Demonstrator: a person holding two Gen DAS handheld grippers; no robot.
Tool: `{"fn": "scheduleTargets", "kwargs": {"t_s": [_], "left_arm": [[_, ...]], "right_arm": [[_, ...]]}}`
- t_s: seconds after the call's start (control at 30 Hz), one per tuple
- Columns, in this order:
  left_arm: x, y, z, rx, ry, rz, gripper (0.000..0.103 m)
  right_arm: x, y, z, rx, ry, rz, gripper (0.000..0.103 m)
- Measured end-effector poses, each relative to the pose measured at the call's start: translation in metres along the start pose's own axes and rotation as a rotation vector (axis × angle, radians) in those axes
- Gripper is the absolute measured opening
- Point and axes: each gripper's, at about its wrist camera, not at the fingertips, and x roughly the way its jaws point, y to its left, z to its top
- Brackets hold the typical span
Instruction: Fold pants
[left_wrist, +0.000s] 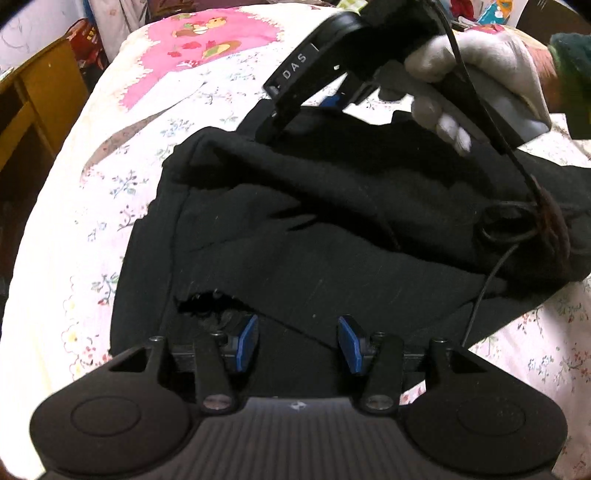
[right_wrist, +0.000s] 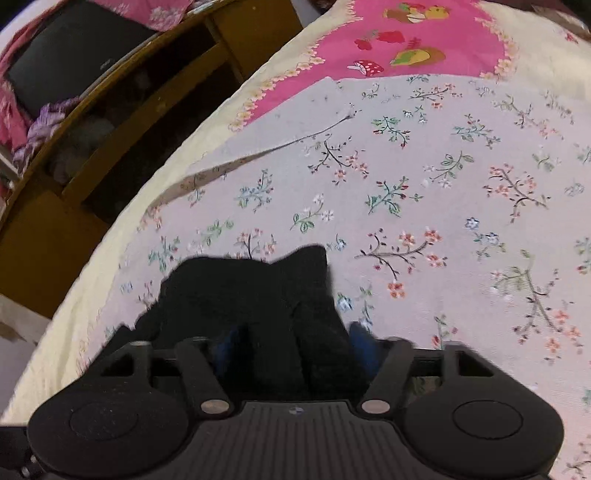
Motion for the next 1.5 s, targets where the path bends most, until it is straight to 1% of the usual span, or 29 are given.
{"fn": "scheduleTargets", "kwargs": {"t_s": [0.03, 0.07, 0.13, 0.2, 0.27, 0.37, 0.43, 0.53, 0.63, 0.73, 0.8, 0.9, 0.97, 1.03, 1.13, 1.2, 1.23, 1.27, 1.3, 1.33, 1.37, 1.43, 1.5], "left_arm": [[0.0, 0.002, -0.001, -0.011, 0.003, -0.003, 0.057], [0.0, 0.004, -0.002, -0.024, 0.005, -0.006, 0.057], [-0.001, 0.008, -0.004, -0.051, 0.009, -0.008, 0.057], [-0.005, 0.01, -0.006, -0.061, 0.005, 0.006, 0.057], [-0.01, 0.012, -0.008, -0.07, 0.003, 0.014, 0.057], [-0.02, 0.015, -0.013, -0.087, 0.006, 0.032, 0.057], [-0.027, 0.018, -0.019, -0.091, 0.009, 0.043, 0.057], [-0.038, 0.021, -0.029, -0.101, 0.009, 0.049, 0.057], [-0.048, 0.021, -0.038, -0.11, 0.014, 0.052, 0.057], [-0.053, 0.02, -0.043, -0.112, 0.024, 0.069, 0.057], [-0.055, 0.022, -0.05, -0.125, 0.037, 0.075, 0.057], [-0.056, 0.025, -0.06, -0.143, 0.061, 0.082, 0.057], [-0.059, 0.028, -0.065, -0.147, 0.07, 0.09, 0.057], [-0.06, 0.032, -0.068, -0.153, 0.078, 0.099, 0.057], [-0.064, 0.035, -0.072, -0.161, 0.081, 0.106, 0.057], [-0.064, 0.035, -0.075, -0.164, 0.083, 0.108, 0.057], [-0.064, 0.035, -0.075, -0.163, 0.085, 0.108, 0.057], [-0.064, 0.034, -0.075, -0.16, 0.088, 0.109, 0.057], [-0.065, 0.033, -0.075, -0.154, 0.09, 0.108, 0.057], [-0.067, 0.031, -0.077, -0.148, 0.093, 0.106, 0.057], [-0.069, 0.029, -0.077, -0.14, 0.095, 0.105, 0.057], [-0.069, 0.026, -0.075, -0.129, 0.101, 0.108, 0.057], [-0.074, 0.024, -0.075, -0.123, 0.093, 0.112, 0.057]], "right_arm": [[-0.003, 0.001, 0.001, 0.007, 0.001, 0.008, 0.019], [-0.006, 0.003, 0.001, 0.011, 0.004, 0.015, 0.011], [-0.01, 0.008, 0.001, 0.016, 0.013, 0.028, 0.001], [-0.019, 0.013, 0.002, 0.041, -0.005, 0.06, 0.0], [-0.037, 0.023, 0.002, 0.061, -0.041, 0.12, 0.0], [-0.056, 0.047, -0.001, 0.064, -0.057, 0.211, 0.0], [-0.063, 0.069, -0.006, 0.023, -0.049, 0.262, 0.0], [-0.063, 0.1, -0.016, -0.023, -0.003, 0.317, 0.0], [-0.048, 0.124, -0.034, -0.082, 0.056, 0.322, 0.0], [-0.029, 0.139, -0.05, -0.092, 0.124, 0.333, 0.0], [-0.022, 0.15, -0.06, -0.143, 0.139, 0.319, 0.0], [-0.016, 0.156, -0.064, -0.165, 0.156, 0.309, 0.0], [-0.013, 0.161, -0.066, -0.164, 0.175, 0.313, 0.0], [-0.011, 0.168, -0.072, -0.191, 0.19, 0.318, 0.0], [-0.004, 0.175, -0.083, -0.178, 0.216, 0.33, 0.0], [0.007, 0.178, -0.088, -0.189, 0.228, 0.313, 0.005], [0.014, 0.178, -0.088, -0.179, 0.242, 0.306, 0.01], [0.019, 0.176, -0.088, -0.165, 0.25, 0.307, 0.017], [0.022, 0.176, -0.088, -0.144, 0.264, 0.318, 0.022], [0.021, 0.176, -0.087, -0.127, 0.266, 0.336, 0.031], [0.018, 0.177, -0.087, -0.116, 0.261, 0.346, 0.033], [0.003, 0.177, -0.084, -0.116, 0.22, 0.356, 0.033], [-0.014, 0.173, -0.082, -0.118, 0.165, 0.336, 0.033]]}}
